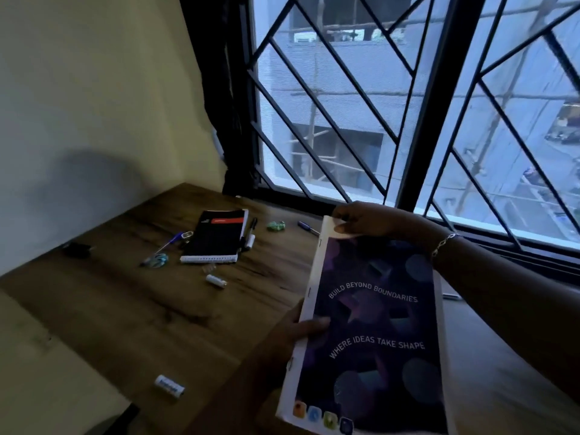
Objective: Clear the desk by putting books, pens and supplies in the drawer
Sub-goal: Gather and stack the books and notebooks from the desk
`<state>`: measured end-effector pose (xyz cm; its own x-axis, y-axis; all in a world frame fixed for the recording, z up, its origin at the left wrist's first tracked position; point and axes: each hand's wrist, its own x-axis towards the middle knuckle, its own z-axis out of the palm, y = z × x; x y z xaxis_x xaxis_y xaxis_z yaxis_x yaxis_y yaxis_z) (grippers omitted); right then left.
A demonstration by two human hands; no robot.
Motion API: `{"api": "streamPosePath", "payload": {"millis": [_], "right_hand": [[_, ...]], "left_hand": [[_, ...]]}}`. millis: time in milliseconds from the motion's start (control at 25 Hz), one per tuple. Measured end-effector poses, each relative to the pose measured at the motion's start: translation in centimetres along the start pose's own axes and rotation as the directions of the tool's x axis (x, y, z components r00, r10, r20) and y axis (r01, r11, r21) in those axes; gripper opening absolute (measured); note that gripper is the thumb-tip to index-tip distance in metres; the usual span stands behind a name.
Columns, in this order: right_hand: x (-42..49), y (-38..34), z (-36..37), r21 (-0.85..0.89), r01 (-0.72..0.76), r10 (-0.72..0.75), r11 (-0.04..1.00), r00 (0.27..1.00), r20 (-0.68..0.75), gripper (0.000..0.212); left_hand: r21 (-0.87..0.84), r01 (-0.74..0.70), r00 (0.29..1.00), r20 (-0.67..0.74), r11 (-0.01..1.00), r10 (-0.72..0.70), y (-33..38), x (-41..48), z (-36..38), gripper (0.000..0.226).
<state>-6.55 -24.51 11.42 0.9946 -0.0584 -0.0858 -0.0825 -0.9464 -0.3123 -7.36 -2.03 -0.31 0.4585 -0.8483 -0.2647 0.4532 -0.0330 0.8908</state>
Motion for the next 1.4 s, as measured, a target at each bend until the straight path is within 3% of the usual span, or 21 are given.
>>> {"api": "streamPosePath", "payload": {"millis": [160, 240, 320, 400, 440, 480, 560, 640, 680, 840, 920, 960, 1040, 1160, 1280, 1400], "right_hand": [[3.6, -3.4, 0.3, 0.112, -0.002, 0.013, 0.994, 0.995, -0.097, 0.027], [5.6, -4.0, 0.4, 0.183, -0.089, 0.137, 0.979, 0.954, -0.267, 0.028], [7.5, -3.8, 1.1, 0.417, -0.123, 0.329, 0.901, 0.821, -0.467, 0.019], [9.5, -4.1, 2.8, 0.663, -0.049, 0.519, 0.747, 0.666, -0.536, 0.018], [10.7, -4.4, 4.2, 0.689, -0.055, 0.559, 0.723, 0.633, -0.535, 0.019], [11.9, -4.9, 5.9, 0.641, -0.097, 0.538, 0.761, 0.647, -0.54, 0.016], [14.9, -7.1, 10.0, 0.296, -0.19, 0.324, 0.936, 0.795, -0.514, 0.008], [17.5, -9.1, 14.2, -0.03, -0.093, 0.079, 0.995, 0.949, -0.304, 0.021], [18.4, -9.8, 15.7, -0.108, -0.024, 0.002, 0.994, 0.981, -0.195, 0.028], [20.7, -11.1, 18.4, -0.253, 0.13, -0.138, 0.959, 0.99, -0.016, 0.042], [21.5, -11.4, 18.6, -0.273, 0.133, -0.122, 0.953, 0.991, 0.055, 0.047], [21.8, -11.5, 18.6, -0.27, 0.12, -0.103, 0.955, 0.992, 0.078, 0.049], [22.3, -11.6, 18.7, -0.318, 0.123, -0.096, 0.94, 0.99, 0.1, 0.052], [22.7, -12.2, 18.7, -0.429, 0.174, -0.129, 0.886, 0.983, 0.133, 0.057], [23.4, -13.6, 17.7, -0.445, 0.177, -0.201, 0.878, 0.98, -0.006, 0.044], [24.6, -15.2, 14.1, -0.363, 0.03, -0.133, 0.931, 0.956, -0.262, 0.033]], "left_hand": [[0.063, -0.072, 0.992, -0.1, 0.995, 0.079, 1.6, -1.5, -4.9, 0.038], [0.015, -0.07, 0.986, -0.149, 0.997, 0.071, 3.3, -2.0, -8.9, 0.039], [-0.065, -0.074, 0.98, -0.192, 0.995, 0.061, 5.5, -2.6, -12.8, 0.029], [-0.047, -0.109, 0.949, -0.302, 0.993, 0.09, 7.5, -3.3, -17.2, 0.012], [-0.054, -0.158, 0.929, -0.347, 0.986, 0.13, 8.4, -3.6, -19.3, 0.012], [-0.055, -0.213, 0.901, -0.397, 0.976, 0.174, 9.2, -4.0, -20.9, 0.018], [-0.015, -0.285, 0.84, -0.486, 0.958, 0.242, 10.5, -4.4, -24.8, 0.013], [0.019, -0.3, 0.792, -0.553, 0.954, 0.26, 11.5, -4.4, -28.1, 0.013], [0.029, -0.306, 0.781, -0.564, 0.952, 0.268, 11.8, -4.1, -29.7, 0.014], [0.006, -0.302, 0.788, -0.562, 0.953, 0.253, 12.8, -4.0, -33.0, 0.011], [-0.005, -0.295, 0.802, -0.545, 0.955, 0.245, 12.7, -3.8, -34.4, 0.047], [-0.015, -0.299, 0.796, -0.555, 0.954, 0.241, 12.9, -3.8, -34.6, 0.051], [-0.007, -0.29, 0.784, -0.575, 0.957, 0.234, 12.8, -3.5, -35.2, 0.02], [0.022, -0.259, 0.764, -0.606, 0.966, 0.219, 12.8, -3.2, -35.5, 0.018], [0.014, -0.229, 0.753, -0.63, 0.973, 0.187, 13.2, -3.4, -35.5, 0.014], [0.025, -0.253, 0.723, -0.659, 0.967, 0.206, 13.0, -3.6, -36.2, 0.014]]}}
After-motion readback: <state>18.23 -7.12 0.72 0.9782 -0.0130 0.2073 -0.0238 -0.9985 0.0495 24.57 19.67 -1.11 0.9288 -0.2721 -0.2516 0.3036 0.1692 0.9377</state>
